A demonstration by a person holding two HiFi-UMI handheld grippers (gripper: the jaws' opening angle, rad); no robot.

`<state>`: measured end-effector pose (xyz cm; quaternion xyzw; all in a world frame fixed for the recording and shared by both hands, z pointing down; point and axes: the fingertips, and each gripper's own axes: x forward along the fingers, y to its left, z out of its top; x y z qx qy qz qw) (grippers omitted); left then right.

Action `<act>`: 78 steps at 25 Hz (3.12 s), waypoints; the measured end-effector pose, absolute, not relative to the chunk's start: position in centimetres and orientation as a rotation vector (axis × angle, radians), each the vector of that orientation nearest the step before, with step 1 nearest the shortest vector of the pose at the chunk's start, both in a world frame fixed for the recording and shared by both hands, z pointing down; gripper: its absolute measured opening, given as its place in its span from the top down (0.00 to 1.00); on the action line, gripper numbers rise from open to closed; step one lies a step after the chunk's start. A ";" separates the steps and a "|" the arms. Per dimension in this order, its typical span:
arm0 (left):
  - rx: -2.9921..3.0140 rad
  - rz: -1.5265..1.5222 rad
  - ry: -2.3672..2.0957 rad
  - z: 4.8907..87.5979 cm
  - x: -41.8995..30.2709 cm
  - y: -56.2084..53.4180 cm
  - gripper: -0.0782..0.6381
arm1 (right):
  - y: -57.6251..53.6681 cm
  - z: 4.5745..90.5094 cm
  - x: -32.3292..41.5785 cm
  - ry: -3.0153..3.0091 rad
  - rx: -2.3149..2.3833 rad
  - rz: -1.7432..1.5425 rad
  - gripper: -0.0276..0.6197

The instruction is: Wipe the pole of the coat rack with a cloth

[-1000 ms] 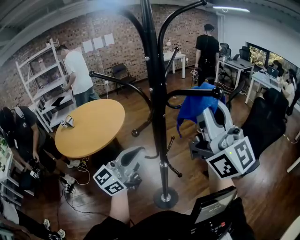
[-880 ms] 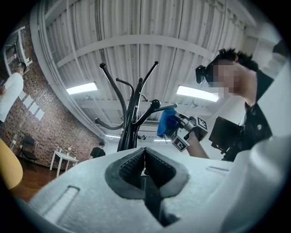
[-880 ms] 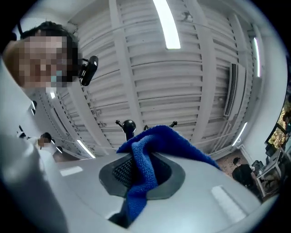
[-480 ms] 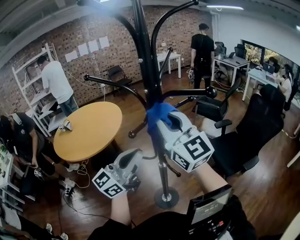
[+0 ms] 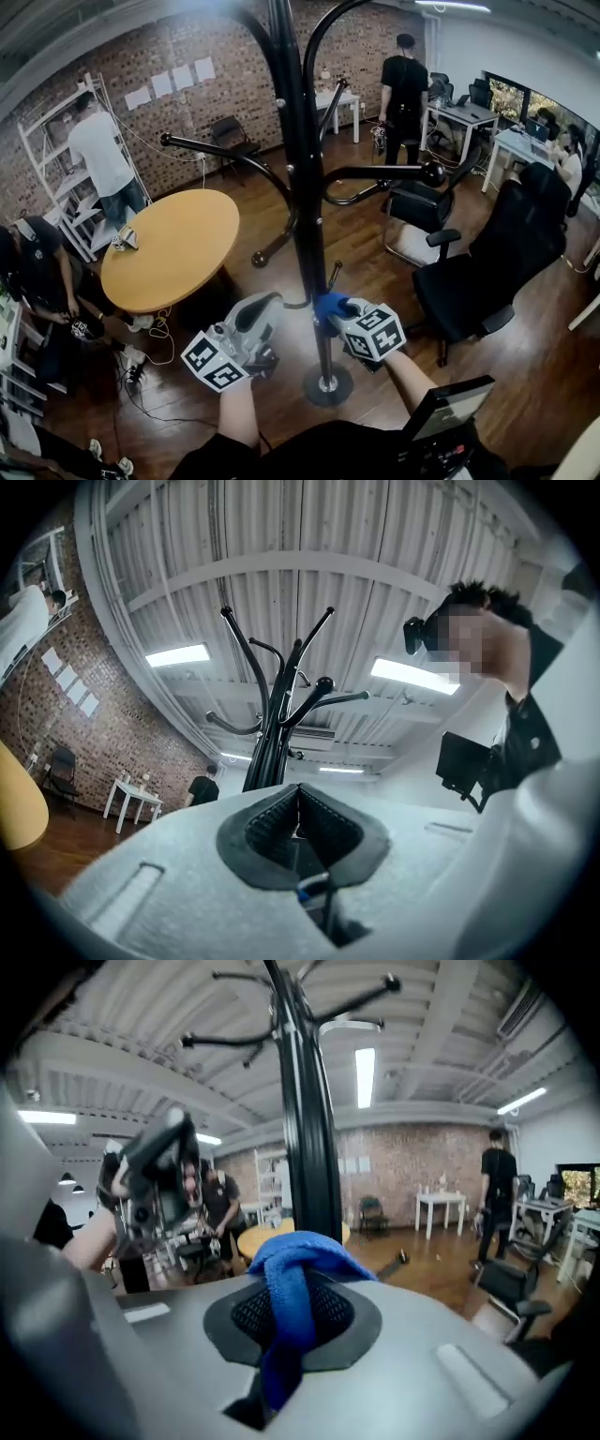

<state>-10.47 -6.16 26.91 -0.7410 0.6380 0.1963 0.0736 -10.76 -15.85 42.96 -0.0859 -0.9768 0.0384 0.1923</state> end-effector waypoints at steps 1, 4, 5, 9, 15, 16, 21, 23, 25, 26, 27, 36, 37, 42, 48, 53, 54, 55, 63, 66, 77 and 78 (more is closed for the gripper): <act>-2.229 0.592 1.914 26.9 -10.5 -6.3 0.89 | -16.2 44.9 -10.1 -2.660 -0.233 0.129 0.92; -2.250 0.594 1.905 27.2 -10.1 -7.0 0.89 | -16.7 46.1 -6.8 -2.571 -0.256 0.223 0.92; -2.259 0.591 1.900 27.2 -9.9 -7.2 0.89 | -16.7 45.7 -5.6 -2.564 -0.280 0.253 0.92; -2.277 0.590 1.889 27.4 -9.6 -7.8 0.89 | -15.8 43.7 -4.2 -2.608 -0.389 0.327 0.92; -2.277 0.580 1.892 27.7 -9.3 -8.0 0.89 | -16.7 43.6 -10.4 -2.800 -0.212 0.254 0.92; -2.277 0.574 1.898 27.9 -9.3 -8.0 0.89 | -17.0 42.9 -11.0 -2.835 -0.178 0.255 0.92; -2.258 0.550 1.922 27.7 -9.6 -7.5 0.89 | -16.2 30.3 -10.6 -3.183 -0.253 0.247 0.92; -2.251 0.548 1.918 27.2 -9.7 -7.3 0.89 | -15.7 23.1 -10.0 -3.346 -0.266 0.139 0.92; -2.249 0.544 1.905 26.7 -9.4 -7.3 0.89 | -15.8 16.6 -8.7 -3.500 -0.227 0.040 0.92; -2.249 0.539 1.898 26.5 -9.3 -7.2 0.89 | -16.0 13.9 -7.8 -3.567 -0.200 0.002 0.92; -2.249 0.533 1.891 26.3 -9.1 -7.1 0.89 | -16.1 11.5 -6.9 -3.625 -0.174 -0.033 0.92; -2.238 0.502 1.870 25.5 -9.5 -7.1 0.89 | -15.7 2.9 4.4 -3.977 -0.060 -0.189 0.92; -2.239 0.501 1.867 25.5 -9.4 -7.2 0.89 | -15.7 2.6 4.9 -3.999 -0.065 -0.191 0.92; -2.246 0.508 1.871 25.9 -9.1 -7.2 0.89 | -16.7 4.5 0.8 -3.890 -0.168 -0.039 0.92; -2.246 0.529 1.884 26.2 -9.4 -7.0 0.89 | -14.5 14.2 -10.4 -3.471 -0.320 -0.123 0.92; -2.247 0.540 1.893 26.8 -9.3 -6.9 0.89 | -13.4 23.7 -12.2 -3.276 -0.354 -0.104 0.92; -2.248 0.543 1.896 26.9 -9.5 -6.9 0.89 | -13.4 26.0 -12.2 -3.232 -0.349 -0.079 0.92; -2.251 0.545 1.897 27.0 -9.7 -7.1 0.89 | -13.6 28.7 -12.1 -3.178 -0.342 -0.031 0.92; -2.308 0.551 1.871 27.4 -9.2 -8.8 0.89 | -16.0 45.6 -9.3 -2.723 -0.223 0.170 0.92; -2.322 0.550 1.859 27.4 -8.9 -9.2 0.89 | -17.0 44.9 -7.1 -2.703 -0.197 0.185 0.92; -2.322 0.557 1.890 29.0 -9.6 -8.5 0.89 | -18.8 42.0 -5.6 -2.886 -0.174 0.338 0.92; -2.310 0.556 1.902 29.0 -9.9 -8.5 0.89 | -18.6 41.0 -6.1 -2.928 -0.201 0.336 0.92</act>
